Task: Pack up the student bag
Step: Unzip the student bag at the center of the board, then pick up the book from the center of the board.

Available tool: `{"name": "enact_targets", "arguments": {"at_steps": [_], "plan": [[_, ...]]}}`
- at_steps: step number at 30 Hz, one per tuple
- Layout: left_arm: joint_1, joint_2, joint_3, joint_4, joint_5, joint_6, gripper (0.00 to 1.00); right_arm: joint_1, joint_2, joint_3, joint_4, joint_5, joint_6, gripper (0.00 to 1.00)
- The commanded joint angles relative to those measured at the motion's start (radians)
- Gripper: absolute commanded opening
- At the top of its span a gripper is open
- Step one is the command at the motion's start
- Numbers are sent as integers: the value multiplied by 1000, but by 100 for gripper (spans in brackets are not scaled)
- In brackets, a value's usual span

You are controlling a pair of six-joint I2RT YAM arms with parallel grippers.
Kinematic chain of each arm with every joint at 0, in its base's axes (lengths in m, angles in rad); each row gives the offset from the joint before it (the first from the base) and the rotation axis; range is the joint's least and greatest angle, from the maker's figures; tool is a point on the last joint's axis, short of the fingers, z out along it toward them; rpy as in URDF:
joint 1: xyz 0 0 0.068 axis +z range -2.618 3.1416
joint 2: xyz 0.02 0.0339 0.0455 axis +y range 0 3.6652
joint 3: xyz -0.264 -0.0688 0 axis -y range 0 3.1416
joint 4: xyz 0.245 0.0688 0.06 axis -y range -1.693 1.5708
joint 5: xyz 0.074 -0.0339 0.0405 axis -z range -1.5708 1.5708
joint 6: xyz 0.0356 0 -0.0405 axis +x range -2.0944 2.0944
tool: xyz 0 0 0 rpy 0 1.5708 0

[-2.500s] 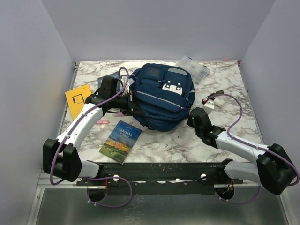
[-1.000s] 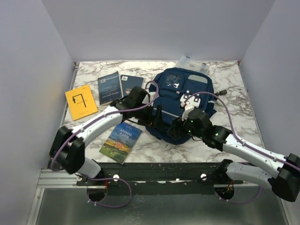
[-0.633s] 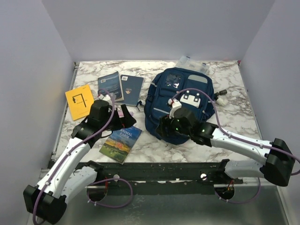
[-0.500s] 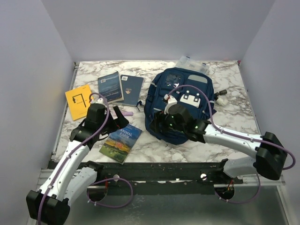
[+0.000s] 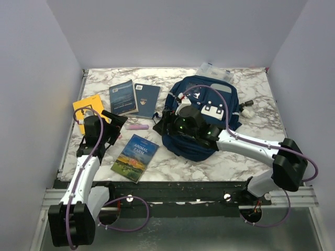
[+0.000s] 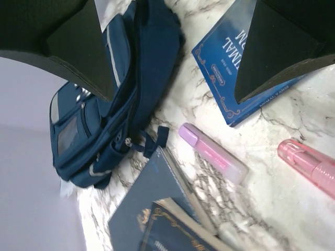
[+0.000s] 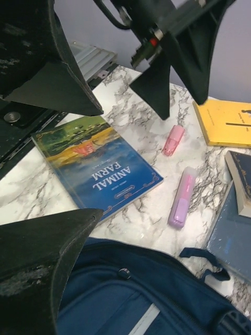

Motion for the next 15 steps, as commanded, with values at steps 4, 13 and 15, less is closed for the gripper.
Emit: {"name": "enact_targets", "arguments": {"at_steps": [4, 13, 15], "plan": [[7, 247, 16, 398, -192, -316, 98, 4, -220, -103, -89, 163, -70, 76], [-3, 591, 63, 504, -340, -573, 98, 2, -421, -226, -70, 245, -79, 77], [-14, 633, 61, 531, -374, -595, 98, 2, -437, -229, -82, 260, -87, 78]]}}
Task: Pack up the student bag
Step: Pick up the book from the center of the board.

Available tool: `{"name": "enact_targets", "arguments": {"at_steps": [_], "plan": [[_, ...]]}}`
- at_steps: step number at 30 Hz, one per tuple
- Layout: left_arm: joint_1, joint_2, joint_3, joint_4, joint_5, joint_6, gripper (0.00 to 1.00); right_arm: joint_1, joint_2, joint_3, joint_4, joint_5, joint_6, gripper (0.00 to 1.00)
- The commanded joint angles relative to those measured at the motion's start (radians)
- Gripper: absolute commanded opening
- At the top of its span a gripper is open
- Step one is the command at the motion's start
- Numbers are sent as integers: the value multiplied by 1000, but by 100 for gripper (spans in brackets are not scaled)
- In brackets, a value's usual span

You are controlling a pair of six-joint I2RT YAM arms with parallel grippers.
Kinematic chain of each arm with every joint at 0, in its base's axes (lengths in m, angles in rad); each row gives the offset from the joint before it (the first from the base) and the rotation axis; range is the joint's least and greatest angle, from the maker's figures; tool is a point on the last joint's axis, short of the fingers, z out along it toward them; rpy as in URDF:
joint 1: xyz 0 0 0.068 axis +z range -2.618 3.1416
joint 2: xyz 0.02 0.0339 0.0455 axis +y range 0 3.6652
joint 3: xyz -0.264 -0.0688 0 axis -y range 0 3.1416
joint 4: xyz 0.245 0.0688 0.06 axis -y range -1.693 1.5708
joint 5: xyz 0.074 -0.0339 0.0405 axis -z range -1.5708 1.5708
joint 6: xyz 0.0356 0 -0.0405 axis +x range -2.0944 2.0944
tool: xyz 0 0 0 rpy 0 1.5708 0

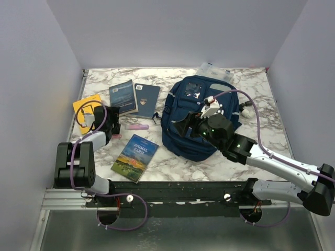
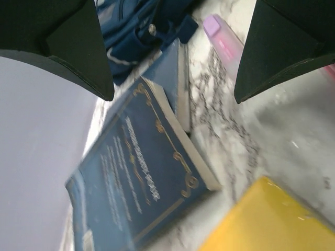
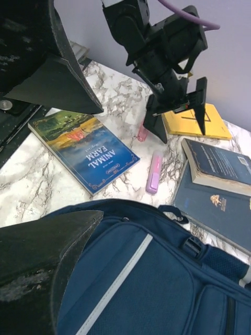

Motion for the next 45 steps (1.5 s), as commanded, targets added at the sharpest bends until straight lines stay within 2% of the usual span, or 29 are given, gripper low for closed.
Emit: {"name": "enact_targets", "arguments": {"at_steps": [1, 3, 7, 12, 17, 29, 31, 34, 37, 40, 45], "plan": [[-23, 94, 17, 117, -145, -127, 98, 4, -31, -23, -31, 79, -33, 78], [-31, 136, 14, 165, -194, -135, 98, 3, -34, -19, -40, 91, -38, 78], [-33, 227, -28, 352, -195, -188, 98, 3, -37, -5, -58, 82, -40, 78], [-49, 307, -69, 541, -226, -226, 92, 3, -46, 1, -70, 95, -41, 78], [-53, 339, -70, 584, -235, -245, 86, 3, -63, 15, -77, 121, -57, 78], [-48, 395, -53, 679, -218, -213, 48, 3, -89, 38, -87, 144, -62, 78], [-46, 402, -49, 698, -204, -200, 39, 2, -95, 31, -94, 156, -62, 78], [-20, 410, -38, 730, -160, -162, 15, 3, -109, 17, -101, 175, -63, 78], [-9, 394, -34, 747, -122, -129, 2, 4, -118, 8, -108, 184, -61, 78], [-1, 354, -2, 736, -13, -53, 0, 3, -103, -10, -85, 182, -86, 78], [11, 259, -6, 656, 174, -89, 0, 3, -26, 0, -79, 184, -167, 78]]}}
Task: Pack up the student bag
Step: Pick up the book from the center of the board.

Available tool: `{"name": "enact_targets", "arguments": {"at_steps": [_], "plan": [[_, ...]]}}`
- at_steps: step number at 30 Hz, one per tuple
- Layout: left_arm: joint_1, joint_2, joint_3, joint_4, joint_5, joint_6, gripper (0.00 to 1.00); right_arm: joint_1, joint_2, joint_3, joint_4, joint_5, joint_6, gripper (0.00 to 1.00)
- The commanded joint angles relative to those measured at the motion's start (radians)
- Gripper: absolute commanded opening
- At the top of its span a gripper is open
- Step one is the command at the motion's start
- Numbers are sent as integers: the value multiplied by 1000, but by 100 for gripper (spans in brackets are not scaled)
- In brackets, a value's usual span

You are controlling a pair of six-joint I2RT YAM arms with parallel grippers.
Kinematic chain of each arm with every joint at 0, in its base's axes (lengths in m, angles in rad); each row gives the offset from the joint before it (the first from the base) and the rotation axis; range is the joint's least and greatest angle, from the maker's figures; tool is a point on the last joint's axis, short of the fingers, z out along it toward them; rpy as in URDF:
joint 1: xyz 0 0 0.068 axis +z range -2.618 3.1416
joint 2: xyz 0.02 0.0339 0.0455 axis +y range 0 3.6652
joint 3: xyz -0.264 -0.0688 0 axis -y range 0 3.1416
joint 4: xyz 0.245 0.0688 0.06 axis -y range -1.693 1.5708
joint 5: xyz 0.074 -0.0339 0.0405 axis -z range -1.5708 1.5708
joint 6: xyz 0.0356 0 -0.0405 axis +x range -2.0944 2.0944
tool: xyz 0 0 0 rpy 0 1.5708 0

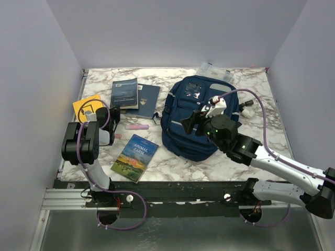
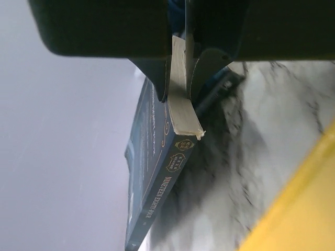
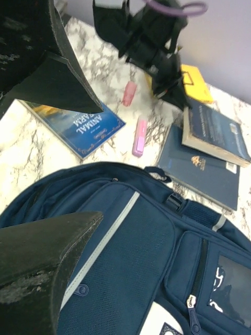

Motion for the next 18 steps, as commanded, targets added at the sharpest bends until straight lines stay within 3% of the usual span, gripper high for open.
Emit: {"name": "enact_targets", "arguments": {"at_steps": [1, 4, 8, 13, 18], "plan": [[13, -135, 28, -18, 274, 23, 0, 3, 61, -8, 16, 11, -99, 79], [40, -228, 8, -140, 363, 27, 0, 3, 83, 7, 21, -14, -127, 79], [49, -348, 59, -500, 447, 93, 0, 2, 94, 6, 26, -26, -164, 79], [42, -520, 9, -577, 500, 125, 0, 3, 113, -2, 37, -71, -253, 79], [37, -703, 14, -795, 517, 158, 0, 6, 186, 56, 53, -243, -373, 79]]}}
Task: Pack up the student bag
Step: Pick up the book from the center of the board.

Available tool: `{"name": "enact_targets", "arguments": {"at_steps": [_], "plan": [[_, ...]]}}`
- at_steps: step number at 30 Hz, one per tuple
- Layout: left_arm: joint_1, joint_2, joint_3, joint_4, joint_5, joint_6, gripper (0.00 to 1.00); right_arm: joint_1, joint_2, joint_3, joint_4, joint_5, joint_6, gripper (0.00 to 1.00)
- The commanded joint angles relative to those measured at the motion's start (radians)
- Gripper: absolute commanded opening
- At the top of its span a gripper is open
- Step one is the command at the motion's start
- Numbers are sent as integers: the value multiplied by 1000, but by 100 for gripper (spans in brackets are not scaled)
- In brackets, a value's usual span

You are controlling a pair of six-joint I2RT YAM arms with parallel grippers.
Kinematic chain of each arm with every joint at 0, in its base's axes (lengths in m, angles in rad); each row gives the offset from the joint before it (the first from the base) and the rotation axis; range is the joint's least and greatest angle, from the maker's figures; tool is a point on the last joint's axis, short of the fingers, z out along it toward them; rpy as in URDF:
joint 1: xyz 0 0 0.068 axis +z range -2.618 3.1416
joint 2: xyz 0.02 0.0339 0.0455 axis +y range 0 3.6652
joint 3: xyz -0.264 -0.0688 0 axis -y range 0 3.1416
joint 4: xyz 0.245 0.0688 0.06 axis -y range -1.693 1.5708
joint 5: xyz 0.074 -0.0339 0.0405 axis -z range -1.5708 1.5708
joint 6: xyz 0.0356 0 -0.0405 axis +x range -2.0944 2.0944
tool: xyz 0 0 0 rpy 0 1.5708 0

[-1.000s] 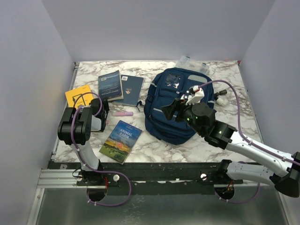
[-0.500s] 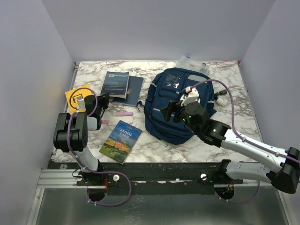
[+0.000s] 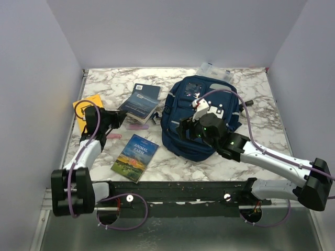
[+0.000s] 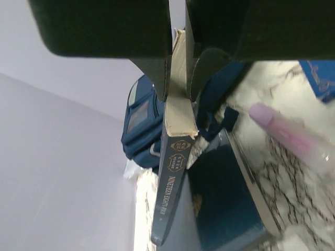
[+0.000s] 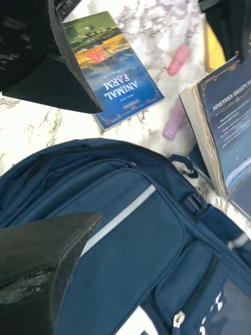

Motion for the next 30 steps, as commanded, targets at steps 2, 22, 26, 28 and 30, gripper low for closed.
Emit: {"name": "enact_targets", "arguments": {"at_steps": [2, 22, 26, 28, 30], "plan": [[-3, -233, 40, -289, 74, 78, 0, 29, 107, 97, 52, -188, -158, 79], [-3, -523, 85, -676, 197, 98, 0, 361, 681, 493, 122, 275, -468, 84], [-3, -549, 72, -702, 186, 75, 0, 391, 728, 466, 216, 438, -591, 84], [-3, -560, 60, -702, 187, 51, 0, 405, 745, 447, 291, 514, -658, 82], [-2, -568, 60, -709, 187, 38, 0, 417, 760, 429, 372, 588, -717, 77]]}}
